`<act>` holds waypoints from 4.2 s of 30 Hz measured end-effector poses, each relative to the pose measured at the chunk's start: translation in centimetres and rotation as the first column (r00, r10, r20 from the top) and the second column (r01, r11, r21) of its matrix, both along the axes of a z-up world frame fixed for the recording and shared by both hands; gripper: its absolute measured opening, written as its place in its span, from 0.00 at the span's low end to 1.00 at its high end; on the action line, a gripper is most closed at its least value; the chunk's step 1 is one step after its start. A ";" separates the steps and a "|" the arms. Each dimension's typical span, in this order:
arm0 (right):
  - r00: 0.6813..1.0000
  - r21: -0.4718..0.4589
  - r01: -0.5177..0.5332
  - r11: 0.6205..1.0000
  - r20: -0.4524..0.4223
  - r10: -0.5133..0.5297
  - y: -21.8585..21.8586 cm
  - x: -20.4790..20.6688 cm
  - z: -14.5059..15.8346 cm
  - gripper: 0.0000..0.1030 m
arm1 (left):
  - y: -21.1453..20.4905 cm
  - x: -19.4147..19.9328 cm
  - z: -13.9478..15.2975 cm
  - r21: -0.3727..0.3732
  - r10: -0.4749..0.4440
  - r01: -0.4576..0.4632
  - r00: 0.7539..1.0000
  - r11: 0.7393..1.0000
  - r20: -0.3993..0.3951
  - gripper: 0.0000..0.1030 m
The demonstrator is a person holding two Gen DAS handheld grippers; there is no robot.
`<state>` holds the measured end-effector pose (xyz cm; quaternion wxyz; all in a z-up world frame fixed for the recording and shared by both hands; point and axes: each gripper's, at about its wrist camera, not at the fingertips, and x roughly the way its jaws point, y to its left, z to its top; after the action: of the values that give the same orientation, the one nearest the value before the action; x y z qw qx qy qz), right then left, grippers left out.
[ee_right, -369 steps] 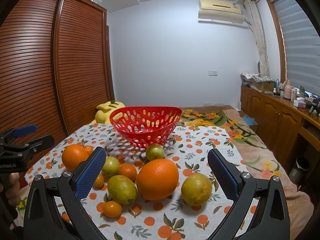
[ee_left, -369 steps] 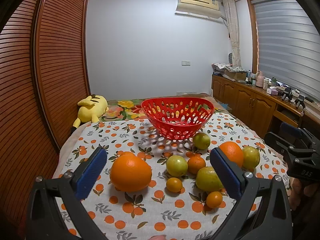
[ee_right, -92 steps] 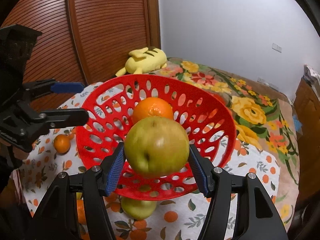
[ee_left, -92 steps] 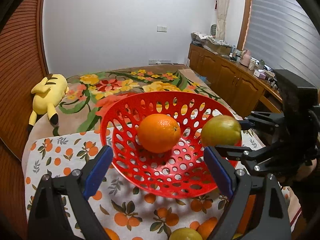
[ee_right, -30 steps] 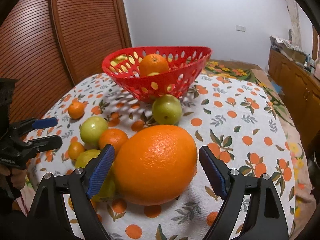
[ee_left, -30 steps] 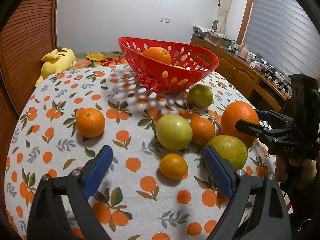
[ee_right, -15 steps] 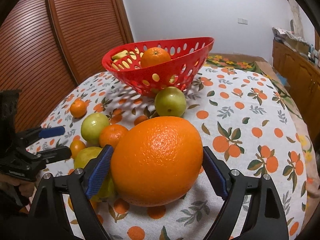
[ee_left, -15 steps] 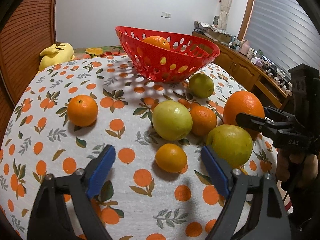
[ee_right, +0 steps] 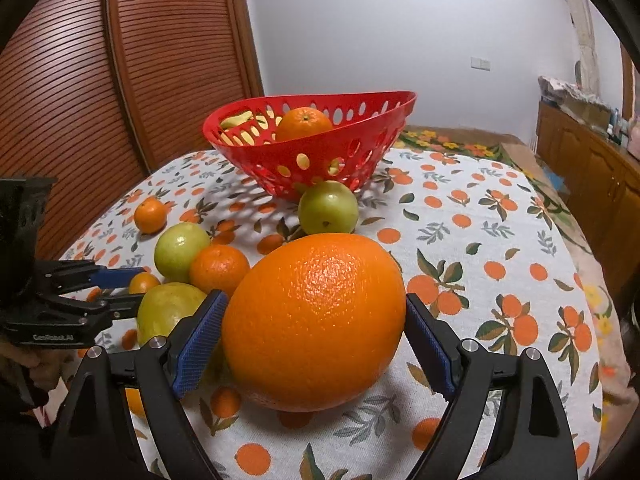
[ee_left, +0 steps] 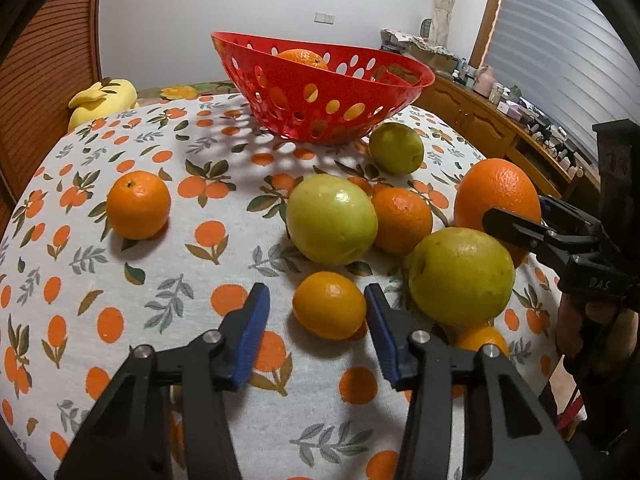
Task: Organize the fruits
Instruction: 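Grasp a small tangerine with the left tool while the right tool grasps a large orange, then carry the tangerine into the basket and open the left tool while the right tool lifts the orange, then lower the large orange into the basket and open the right tool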
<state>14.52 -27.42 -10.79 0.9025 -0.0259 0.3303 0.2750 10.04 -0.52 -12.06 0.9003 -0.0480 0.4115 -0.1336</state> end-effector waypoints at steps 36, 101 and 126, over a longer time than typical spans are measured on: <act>1.000 0.019 0.005 1.000 -0.011 -0.004 -0.2 0.2 -0.2 0.87 | -0.3 -1.0 2.3 -0.017 -0.001 0.002 0.998 1.000 0.067 0.33; 0.983 -0.080 -0.148 0.986 0.097 0.155 3.2 13.7 10.4 0.85 | -1.3 14.9 8.8 0.037 -0.057 0.051 0.982 0.998 0.182 0.34; 0.979 -0.187 -0.199 0.962 -0.004 0.202 6.8 17.9 7.0 0.85 | 1.9 15.0 8.6 -0.006 -0.023 0.024 0.981 1.000 0.192 0.44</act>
<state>32.41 -20.66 -3.80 0.8662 -0.1457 0.3432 0.3328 25.02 1.42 -3.45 0.9340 -0.0335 0.3226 -0.1500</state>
